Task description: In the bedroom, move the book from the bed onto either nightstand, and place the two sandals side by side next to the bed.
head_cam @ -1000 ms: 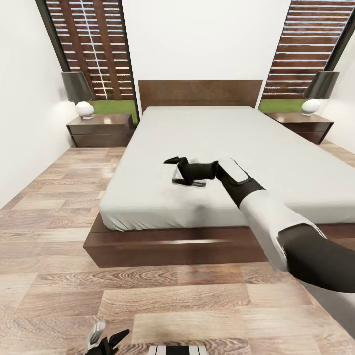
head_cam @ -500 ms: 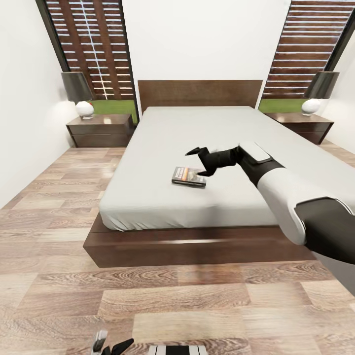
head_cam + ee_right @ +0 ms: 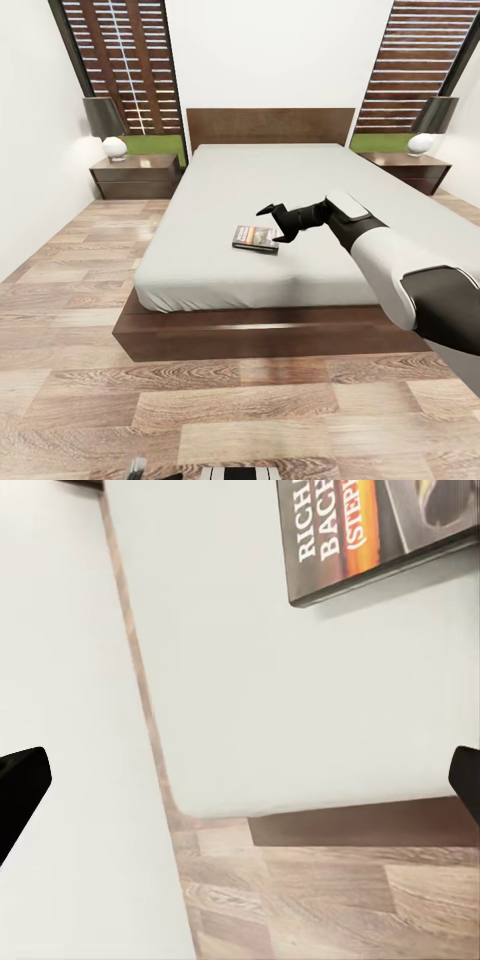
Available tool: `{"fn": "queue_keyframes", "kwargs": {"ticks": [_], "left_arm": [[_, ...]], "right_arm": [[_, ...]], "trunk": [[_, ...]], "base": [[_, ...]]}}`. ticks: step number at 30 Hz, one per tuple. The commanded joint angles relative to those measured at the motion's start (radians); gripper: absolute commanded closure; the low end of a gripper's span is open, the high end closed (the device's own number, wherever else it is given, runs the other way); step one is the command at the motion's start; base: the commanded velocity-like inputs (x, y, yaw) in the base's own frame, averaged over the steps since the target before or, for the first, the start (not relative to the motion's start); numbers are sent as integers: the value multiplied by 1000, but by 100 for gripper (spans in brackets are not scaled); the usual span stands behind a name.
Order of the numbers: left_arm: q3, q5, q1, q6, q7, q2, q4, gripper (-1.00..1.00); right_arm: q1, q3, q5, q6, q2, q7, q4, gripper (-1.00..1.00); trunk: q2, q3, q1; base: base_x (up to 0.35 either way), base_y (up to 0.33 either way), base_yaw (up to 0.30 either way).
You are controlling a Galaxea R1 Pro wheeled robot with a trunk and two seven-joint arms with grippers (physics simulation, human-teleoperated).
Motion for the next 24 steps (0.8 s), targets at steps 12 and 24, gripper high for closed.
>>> {"fn": "queue_keyframes", "kwargs": {"ticks": [12,24], "left_arm": [[4,-17,2,48,6,0,0,-100],[4,-31,4,85,14,2,0,-100]], "right_arm": [[7,7,-12,-1,9,-7,2,-100],[7,18,-7,-5,13,-15,-39,-100]], "trunk": [[0,-1,0],[0,-1,0]], "base": [[0,0,0],[42,0,0]]}}
